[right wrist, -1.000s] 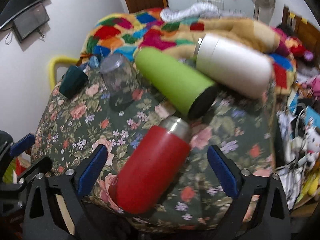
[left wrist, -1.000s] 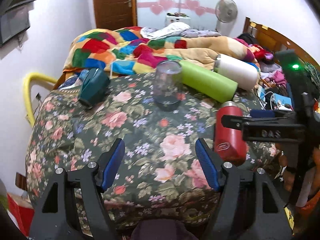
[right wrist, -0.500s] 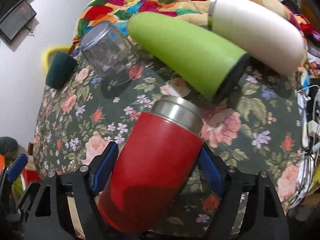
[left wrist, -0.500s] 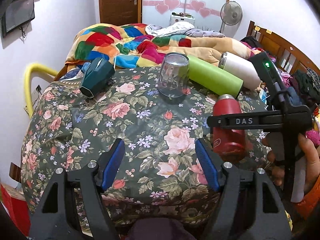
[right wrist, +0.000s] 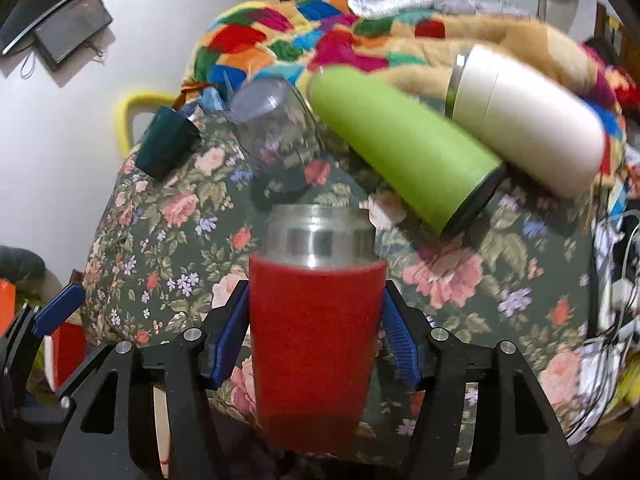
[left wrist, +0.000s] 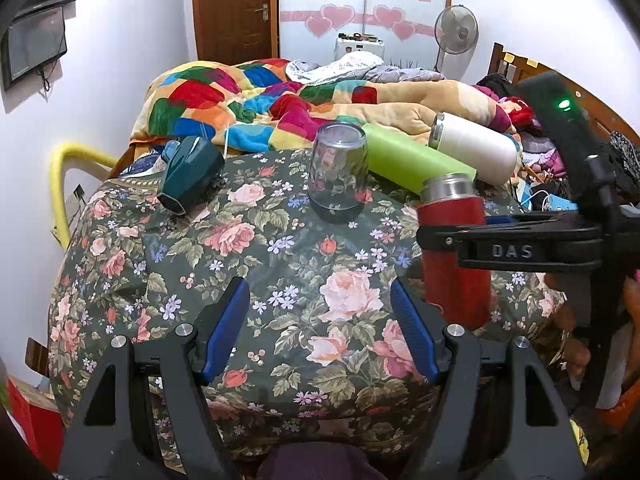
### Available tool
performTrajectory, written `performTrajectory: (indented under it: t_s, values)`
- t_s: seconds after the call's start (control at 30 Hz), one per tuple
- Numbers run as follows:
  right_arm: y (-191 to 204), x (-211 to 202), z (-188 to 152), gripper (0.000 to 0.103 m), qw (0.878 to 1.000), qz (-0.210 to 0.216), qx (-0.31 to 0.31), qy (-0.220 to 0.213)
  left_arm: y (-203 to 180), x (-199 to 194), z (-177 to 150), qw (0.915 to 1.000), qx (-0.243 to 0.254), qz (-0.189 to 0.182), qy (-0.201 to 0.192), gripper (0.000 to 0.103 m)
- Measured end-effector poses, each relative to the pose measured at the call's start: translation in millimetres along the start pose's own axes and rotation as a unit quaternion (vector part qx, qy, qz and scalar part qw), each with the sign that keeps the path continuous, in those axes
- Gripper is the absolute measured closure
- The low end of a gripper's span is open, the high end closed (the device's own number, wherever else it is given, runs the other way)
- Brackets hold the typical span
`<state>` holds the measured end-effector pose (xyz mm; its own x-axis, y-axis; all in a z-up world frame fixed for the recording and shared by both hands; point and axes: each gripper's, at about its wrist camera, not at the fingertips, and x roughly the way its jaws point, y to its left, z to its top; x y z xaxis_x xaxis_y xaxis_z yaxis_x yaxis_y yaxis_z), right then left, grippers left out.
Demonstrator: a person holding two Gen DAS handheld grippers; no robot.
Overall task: Flip cup upright
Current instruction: 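Rotate the held red tumbler with the right tool until its opening faces up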
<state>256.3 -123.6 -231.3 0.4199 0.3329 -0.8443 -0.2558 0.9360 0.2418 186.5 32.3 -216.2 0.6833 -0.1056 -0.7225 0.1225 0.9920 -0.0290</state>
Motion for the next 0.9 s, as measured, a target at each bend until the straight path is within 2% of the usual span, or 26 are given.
performTrajectory:
  t_s: [0.17, 0.47, 0.9]
  values:
    - [11.4, -21.8, 4.8, 0.044, 0.999, -0.009, -0.037, -0.031, -2.3, -2.7, 5.3, 1.0000, -0.002, -0.004, -0.006, 0.031]
    - [25.3, -31.5, 20.6, 0.044, 0.995, -0.027, -0.071, -0.069, -4.2, -1.0, 9.9, 1.0000, -0.001, -0.005, -0.004, 0.029]
    - [32.4, -4.6, 12.1, 0.043, 0.995, -0.039, -0.089, -0.033, 0.8, 5.9, 8.9, 0.9999, -0.009, -0.003, 0.007, 0.029]
